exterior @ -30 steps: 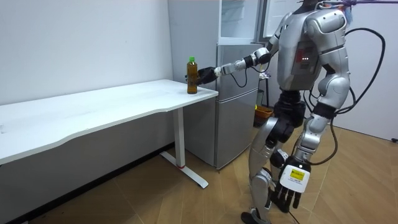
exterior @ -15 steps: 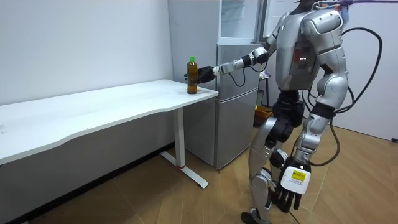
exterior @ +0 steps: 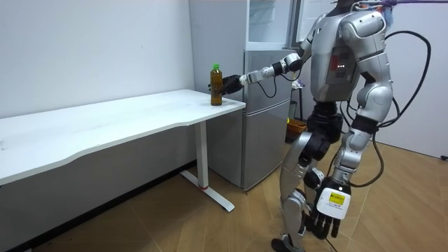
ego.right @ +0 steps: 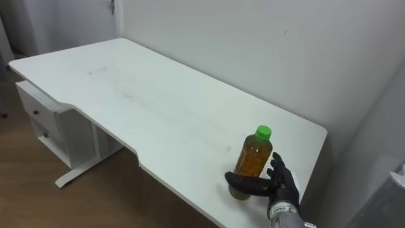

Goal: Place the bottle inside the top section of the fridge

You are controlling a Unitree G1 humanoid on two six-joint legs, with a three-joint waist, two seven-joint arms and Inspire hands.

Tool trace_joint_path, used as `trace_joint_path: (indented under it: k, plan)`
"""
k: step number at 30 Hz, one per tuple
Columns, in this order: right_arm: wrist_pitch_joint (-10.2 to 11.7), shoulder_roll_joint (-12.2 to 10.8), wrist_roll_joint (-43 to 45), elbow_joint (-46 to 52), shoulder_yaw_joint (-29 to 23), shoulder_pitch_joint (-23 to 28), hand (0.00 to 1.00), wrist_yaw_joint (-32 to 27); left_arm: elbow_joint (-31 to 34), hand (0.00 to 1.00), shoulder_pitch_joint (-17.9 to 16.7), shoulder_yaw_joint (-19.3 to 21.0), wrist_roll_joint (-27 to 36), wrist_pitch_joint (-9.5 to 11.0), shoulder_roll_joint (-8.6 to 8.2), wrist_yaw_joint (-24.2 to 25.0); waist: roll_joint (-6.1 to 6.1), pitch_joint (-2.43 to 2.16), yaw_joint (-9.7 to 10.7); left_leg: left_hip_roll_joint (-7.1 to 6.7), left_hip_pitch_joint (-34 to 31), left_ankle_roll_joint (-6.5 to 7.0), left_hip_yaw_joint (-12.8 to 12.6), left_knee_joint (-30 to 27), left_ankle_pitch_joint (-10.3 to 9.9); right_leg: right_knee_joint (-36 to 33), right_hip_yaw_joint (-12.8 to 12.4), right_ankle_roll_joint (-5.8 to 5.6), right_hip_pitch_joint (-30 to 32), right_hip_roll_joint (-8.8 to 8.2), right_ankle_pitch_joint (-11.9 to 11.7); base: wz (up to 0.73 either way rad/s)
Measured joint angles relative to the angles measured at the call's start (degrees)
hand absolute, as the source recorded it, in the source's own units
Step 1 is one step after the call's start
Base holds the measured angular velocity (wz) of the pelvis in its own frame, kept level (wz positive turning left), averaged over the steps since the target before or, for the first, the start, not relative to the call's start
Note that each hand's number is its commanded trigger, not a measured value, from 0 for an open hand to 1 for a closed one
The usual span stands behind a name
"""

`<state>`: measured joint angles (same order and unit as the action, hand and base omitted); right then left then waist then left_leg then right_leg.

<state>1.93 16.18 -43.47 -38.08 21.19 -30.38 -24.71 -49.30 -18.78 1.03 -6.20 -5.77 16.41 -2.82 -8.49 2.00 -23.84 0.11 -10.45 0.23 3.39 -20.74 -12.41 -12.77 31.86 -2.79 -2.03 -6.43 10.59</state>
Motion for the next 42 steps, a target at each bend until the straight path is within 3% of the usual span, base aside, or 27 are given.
trace_joint_path:
  k: [10, 18, 20, 24, 25, 26, 27, 42]
  plan:
    - [0.0, 0.0, 0.0, 0.0, 0.0, 0.0, 0.00, -0.9, 0.0, 0.00, -0.5, -0.1, 2.1, 0.0, 0.02, -0.4, 0.02, -0.18, -0.1, -0.24, -1.1, -0.02, 1.4, -0.4, 0.0, 0.0, 1.4, 0.00, 0.2, 0.09, 0.0, 0.08]
    - [0.0, 0.0, 0.8, -0.8, 0.0, 0.0, 0.00, -2.1, 0.0, 0.00, -1.0, 0.0, 2.1, 0.0, 0.04, -0.2, 0.30, -0.04, -0.3, -0.33, -1.2, -0.01, 1.5, -0.5, 0.0, 0.0, 1.4, -0.01, 0.2, 0.00, 0.0, 0.00]
    - [0.1, 0.0, 1.4, -1.5, 0.0, -0.4, 0.00, -3.0, 0.3, 0.00, -1.0, 0.0, 2.2, 0.0, 0.03, -0.2, 0.05, -0.29, -0.5, -0.30, -2.0, -0.02, 1.5, -1.0, 0.0, 0.0, 1.4, -0.01, 1.1, 0.05, 0.0, 0.00]
    - [0.5, -0.1, 2.1, -2.5, 0.0, -0.9, 0.00, -4.1, 0.3, 0.00, -1.1, 0.0, 2.2, -0.1, 0.15, -0.6, 0.50, -0.12, -0.7, -0.38, -2.1, 0.01, 1.6, -1.2, 0.1, 0.0, 1.4, 0.00, 1.1, 0.03, 0.0, 0.01]
    - [0.5, -0.1, 3.6, -2.7, 0.1, -0.9, 0.31, -4.2, 0.4, 0.00, -1.1, 0.0, 2.2, -0.1, 0.16, -0.6, 0.55, -0.09, -0.7, -0.42, -2.3, 0.01, 1.8, -1.4, 0.1, -0.1, 1.5, 0.00, 1.1, 0.04, 0.0, 0.06]
    - [0.5, -0.1, 4.0, -3.1, 0.0, -0.9, 0.81, -4.3, 0.4, 0.00, -1.1, 0.0, 2.2, 0.0, 0.16, -0.6, 0.61, -0.08, -0.8, -0.44, -2.5, 0.01, 2.0, -1.6, 0.1, -0.1, 1.5, 0.00, 1.1, 0.03, 0.0, 0.06]
    - [0.6, -0.1, 4.3, -3.2, 0.0, -0.9, 1.00, -4.5, 0.4, 0.00, -1.1, 0.0, 2.2, 0.0, 0.16, -0.6, 0.63, -0.08, -0.9, -0.45, -2.6, 0.01, 2.0, -1.7, 0.1, -0.2, 1.6, 0.00, 1.2, 0.03, 0.0, 0.05]
    - [0.5, 0.0, 6.1, -6.4, 0.0, -2.1, 1.00, -6.3, 0.4, 0.00, -1.1, -0.1, 2.3, 1.2, 0.70, -0.6, 0.76, -0.02, -1.7, -0.88, -4.4, 0.32, 3.1, -3.0, 0.2, -1.2, 2.6, 0.00, 2.3, -0.40, 0.0, 0.03]
